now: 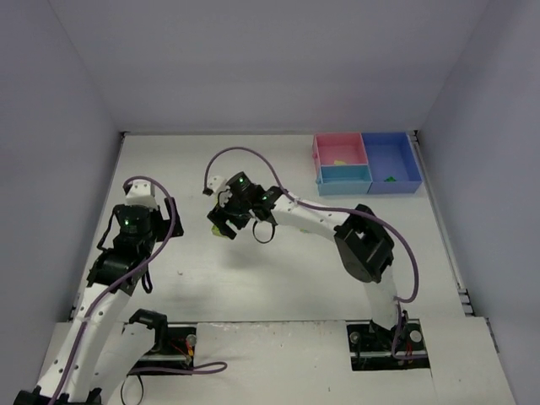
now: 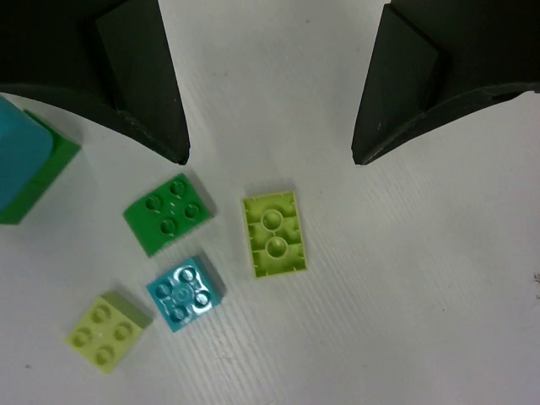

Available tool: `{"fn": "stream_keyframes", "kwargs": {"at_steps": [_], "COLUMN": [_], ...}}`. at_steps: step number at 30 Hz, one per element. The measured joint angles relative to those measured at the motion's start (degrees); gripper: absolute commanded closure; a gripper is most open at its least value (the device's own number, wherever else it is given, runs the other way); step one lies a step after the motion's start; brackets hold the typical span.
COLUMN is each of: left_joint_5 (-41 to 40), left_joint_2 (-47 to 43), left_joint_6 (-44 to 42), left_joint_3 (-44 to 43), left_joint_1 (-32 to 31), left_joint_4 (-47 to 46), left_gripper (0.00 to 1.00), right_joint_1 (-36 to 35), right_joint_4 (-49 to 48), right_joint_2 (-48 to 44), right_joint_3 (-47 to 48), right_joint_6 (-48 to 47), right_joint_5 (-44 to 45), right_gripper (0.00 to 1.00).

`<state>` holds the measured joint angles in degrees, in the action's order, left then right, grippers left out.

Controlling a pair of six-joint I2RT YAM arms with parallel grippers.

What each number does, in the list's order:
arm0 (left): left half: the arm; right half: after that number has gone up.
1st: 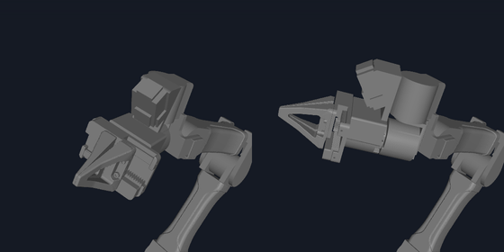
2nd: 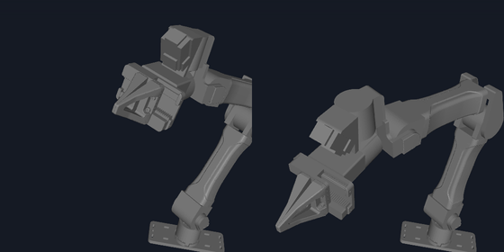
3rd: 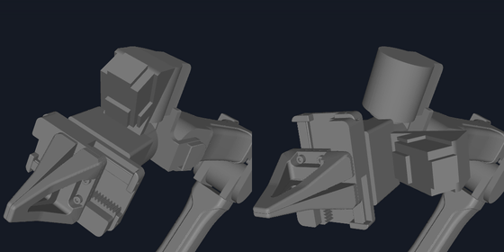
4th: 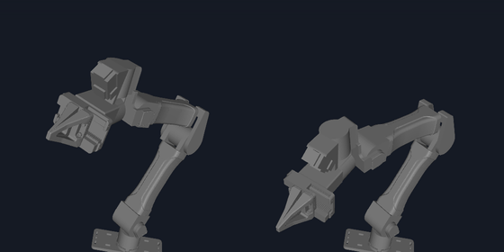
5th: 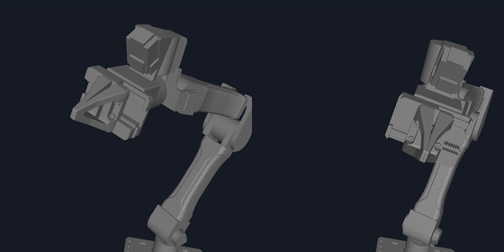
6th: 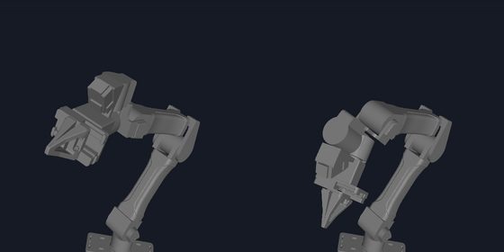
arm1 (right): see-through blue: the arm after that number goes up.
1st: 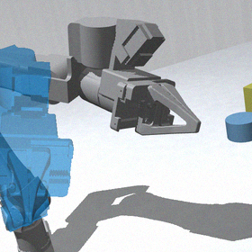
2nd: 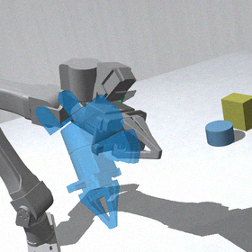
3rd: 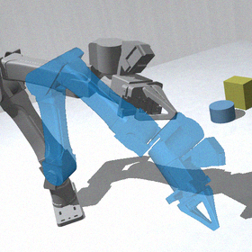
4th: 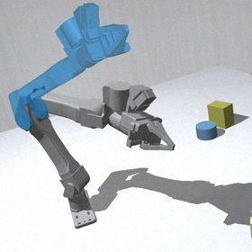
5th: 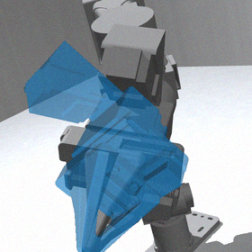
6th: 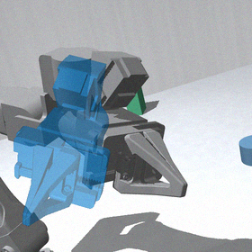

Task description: Sort the legos into containers by color

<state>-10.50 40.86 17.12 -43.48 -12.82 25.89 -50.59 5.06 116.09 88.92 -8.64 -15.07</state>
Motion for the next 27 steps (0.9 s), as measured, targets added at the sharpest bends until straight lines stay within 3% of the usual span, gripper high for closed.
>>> {"fn": "stream_keyframes", "kwargs": {"at_steps": [10, 14, 18, 22, 27], "left_joint_5": [-1.2, -1.4, -1.4, -1.4, -1.4], "left_joint_2": [-3.1, -3.0, -3.0, -3.0, -3.0], "left_joint_6": [0.0, 0.0, 0.0, 0.0, 0.0], "left_joint_3": [0.0, 0.1, 0.2, 0.2, 0.2], "left_joint_1": [0.0, 0.0, 0.0, 0.0, 0.0], "left_joint_4": [0.0, 0.0, 0.0, 0.0, 0.0], "left_gripper": [0.15, 0.15, 0.15, 0.15, 0.15], "right_joint_1": [-3.3, -3.4, -3.4, -3.4, -3.2], "right_joint_4": [0.3, 0.3, 0.2, 0.0, 0.2], "right_joint_2": [11.2, 13.8, 15.5, 15.6, 14.8], "right_joint_3": [9.0, 10.9, 11.2, 11.6, 11.6], "right_joint_6": [-2.9, -3.5, -3.5, -3.8, -4.1], "right_joint_5": [0.7, 1.5, 2.4, 3.8, 5.7], "right_gripper": [0.30, 0.37, 0.57, 0.98, 1.00]}}
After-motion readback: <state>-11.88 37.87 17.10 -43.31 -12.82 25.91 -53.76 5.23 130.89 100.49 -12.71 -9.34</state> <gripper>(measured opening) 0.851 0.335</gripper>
